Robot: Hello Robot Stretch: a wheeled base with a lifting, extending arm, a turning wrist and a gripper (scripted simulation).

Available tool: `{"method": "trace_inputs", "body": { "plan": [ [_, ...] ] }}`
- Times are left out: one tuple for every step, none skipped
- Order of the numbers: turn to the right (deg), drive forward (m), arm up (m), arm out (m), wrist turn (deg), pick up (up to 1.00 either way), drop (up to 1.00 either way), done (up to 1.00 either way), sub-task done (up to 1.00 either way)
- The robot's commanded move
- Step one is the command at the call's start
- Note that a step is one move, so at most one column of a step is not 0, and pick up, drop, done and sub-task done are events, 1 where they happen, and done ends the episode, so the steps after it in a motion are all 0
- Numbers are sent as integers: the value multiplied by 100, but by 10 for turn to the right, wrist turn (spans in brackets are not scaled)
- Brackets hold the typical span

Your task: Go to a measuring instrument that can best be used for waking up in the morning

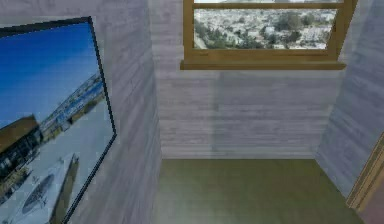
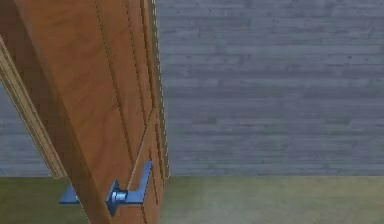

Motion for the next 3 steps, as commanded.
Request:
{"method": "trace_inputs", "body": {
  "plan": [
    [120,0,0,0,0,0,0,0,0],
    [0,45,0,0,0,0,0,0,0],
    [-60,0,0,0,0,0,0,0,0]
  ]
}}
